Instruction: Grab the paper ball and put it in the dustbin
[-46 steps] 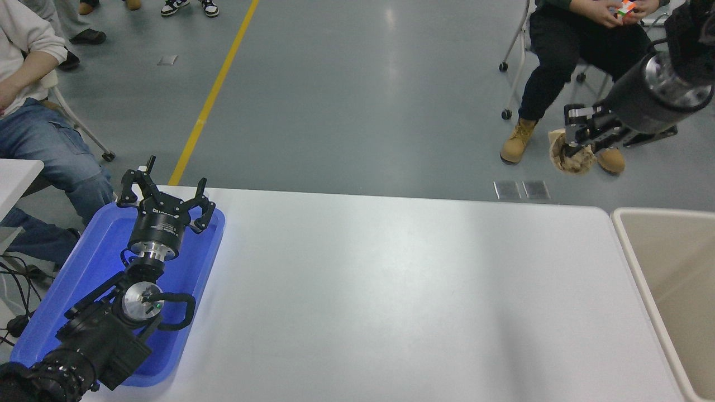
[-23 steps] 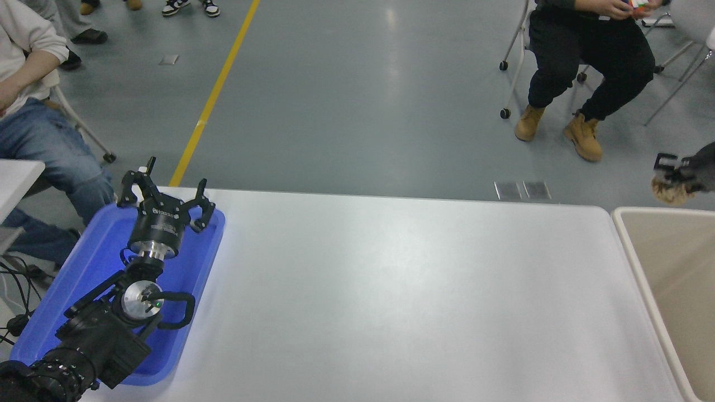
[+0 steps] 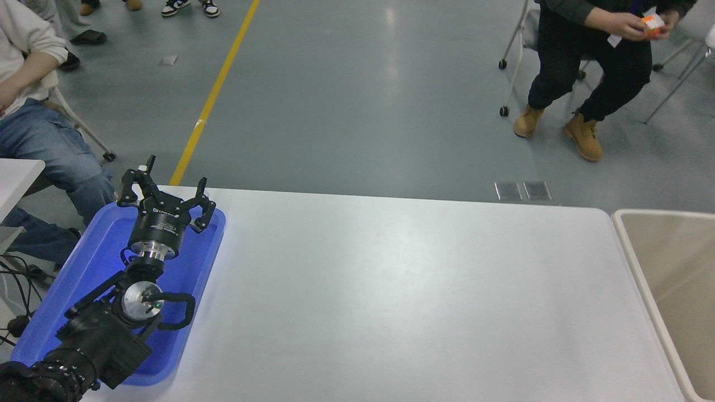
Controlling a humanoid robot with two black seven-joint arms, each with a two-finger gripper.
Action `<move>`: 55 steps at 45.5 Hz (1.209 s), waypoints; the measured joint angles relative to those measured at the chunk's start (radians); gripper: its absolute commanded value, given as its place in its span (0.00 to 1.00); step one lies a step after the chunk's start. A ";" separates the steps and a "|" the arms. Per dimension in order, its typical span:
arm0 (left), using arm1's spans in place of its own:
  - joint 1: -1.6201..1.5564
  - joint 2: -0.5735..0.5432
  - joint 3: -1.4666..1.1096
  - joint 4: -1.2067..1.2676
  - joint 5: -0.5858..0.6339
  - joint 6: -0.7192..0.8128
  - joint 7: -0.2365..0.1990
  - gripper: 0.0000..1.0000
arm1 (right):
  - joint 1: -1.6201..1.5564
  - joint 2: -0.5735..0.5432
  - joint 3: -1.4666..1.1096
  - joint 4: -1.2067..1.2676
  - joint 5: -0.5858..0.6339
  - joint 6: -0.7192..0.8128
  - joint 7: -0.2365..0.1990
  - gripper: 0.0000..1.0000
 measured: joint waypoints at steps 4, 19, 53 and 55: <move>0.000 0.000 0.000 0.000 0.000 0.000 0.000 1.00 | -0.066 0.020 0.031 -0.052 0.001 -0.035 0.001 0.00; 0.000 0.000 0.000 0.000 0.000 0.000 0.000 1.00 | -0.274 0.102 0.131 -0.156 0.002 -0.165 0.006 0.00; 0.000 0.000 0.000 0.000 0.000 0.000 0.000 1.00 | -0.513 0.261 0.261 -0.286 0.005 -0.224 0.009 0.30; 0.000 0.000 0.000 0.000 0.000 0.000 0.000 1.00 | -0.515 0.263 0.262 -0.286 0.005 -0.224 0.009 0.45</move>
